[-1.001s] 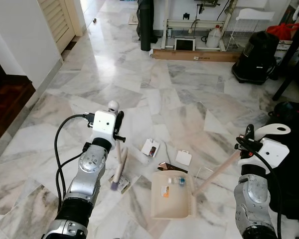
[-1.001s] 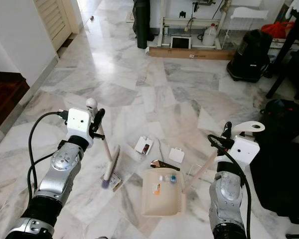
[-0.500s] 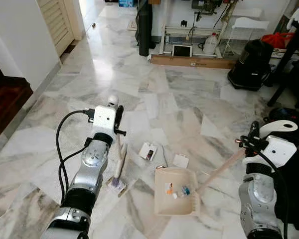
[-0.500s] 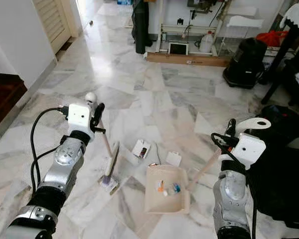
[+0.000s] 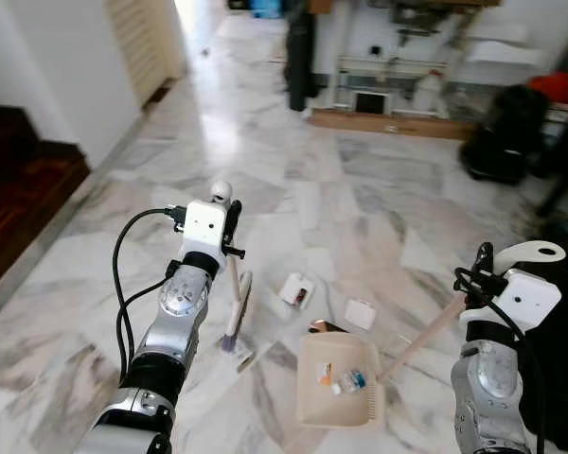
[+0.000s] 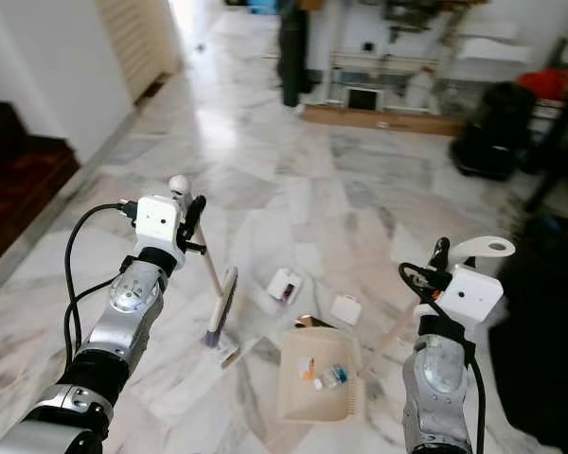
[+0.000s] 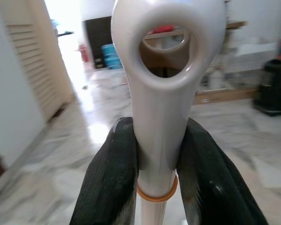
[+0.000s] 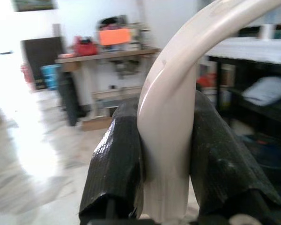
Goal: Sweep floor
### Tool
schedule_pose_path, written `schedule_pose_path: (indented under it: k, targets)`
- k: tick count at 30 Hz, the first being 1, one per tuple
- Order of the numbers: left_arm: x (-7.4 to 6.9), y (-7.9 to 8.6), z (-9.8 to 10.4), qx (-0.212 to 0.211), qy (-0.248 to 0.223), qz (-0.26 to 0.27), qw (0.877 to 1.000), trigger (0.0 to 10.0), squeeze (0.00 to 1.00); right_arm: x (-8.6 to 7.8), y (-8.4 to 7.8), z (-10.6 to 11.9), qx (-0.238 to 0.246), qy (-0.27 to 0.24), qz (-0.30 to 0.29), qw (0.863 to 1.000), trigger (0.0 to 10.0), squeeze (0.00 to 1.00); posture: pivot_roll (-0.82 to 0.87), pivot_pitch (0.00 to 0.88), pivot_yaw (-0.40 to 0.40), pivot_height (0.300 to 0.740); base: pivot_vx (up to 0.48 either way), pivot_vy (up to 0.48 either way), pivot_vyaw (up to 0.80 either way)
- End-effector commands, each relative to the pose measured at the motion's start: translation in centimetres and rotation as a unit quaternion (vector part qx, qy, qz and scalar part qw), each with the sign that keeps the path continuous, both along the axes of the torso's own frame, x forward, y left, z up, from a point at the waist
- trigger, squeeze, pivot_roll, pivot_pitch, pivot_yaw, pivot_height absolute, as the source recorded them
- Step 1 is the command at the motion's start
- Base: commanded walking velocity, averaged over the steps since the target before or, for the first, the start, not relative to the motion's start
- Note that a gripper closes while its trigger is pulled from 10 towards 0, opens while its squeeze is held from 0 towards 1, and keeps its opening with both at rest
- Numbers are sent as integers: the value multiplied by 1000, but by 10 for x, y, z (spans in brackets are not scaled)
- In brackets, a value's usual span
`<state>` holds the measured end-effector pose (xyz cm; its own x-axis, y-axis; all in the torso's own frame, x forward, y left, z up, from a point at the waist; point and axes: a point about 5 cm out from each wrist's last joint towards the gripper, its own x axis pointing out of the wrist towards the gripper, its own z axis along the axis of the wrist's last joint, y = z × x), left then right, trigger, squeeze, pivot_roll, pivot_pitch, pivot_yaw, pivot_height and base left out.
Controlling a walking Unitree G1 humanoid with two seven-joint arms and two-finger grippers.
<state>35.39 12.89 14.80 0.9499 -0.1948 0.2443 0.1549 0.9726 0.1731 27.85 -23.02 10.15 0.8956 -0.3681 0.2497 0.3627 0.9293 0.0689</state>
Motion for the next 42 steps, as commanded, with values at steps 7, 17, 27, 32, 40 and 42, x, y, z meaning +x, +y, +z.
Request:
schedule_pose_path:
  k: [7, 17, 27, 32, 40, 42]
  targets:
    - [-3, 4, 4, 1, -28, 11, 1000, 10000, 0, 3, 3, 16, 4, -40, 3, 999, 10000, 0, 60, 0, 1, 740, 0, 0, 800]
    - [-4, 1, 3, 13, -27, 4, 1000, 10000, 0, -2, 3, 12, 6, -36, 0, 999, 10000, 0, 63, 0, 6, 740, 0, 0, 800]
    - [-6, -7, 8, 29, -40, -13, 999, 10000, 0, -3, 2, 11, 10, -35, -5, 999, 10000, 0, 67, 0, 11, 740, 0, 0, 800]
    - [-7, -8, 8, 31, -41, -16, 999, 10000, 0, -3, 2, 11, 10, -35, -6, 999, 10000, 0, 67, 0, 11, 740, 0, 0, 800]
    - [-8, -4, 6, 31, -36, -7, 999, 10000, 0, -3, 2, 11, 12, -32, -5, 999, 10000, 0, 74, 0, 5, 740, 0, 0, 800]
    - [-8, -3, 6, 30, -35, -4, 999, 10000, 0, -3, 2, 11, 12, -32, -5, 999, 10000, 0, 73, 0, 5, 740, 0, 0, 800]
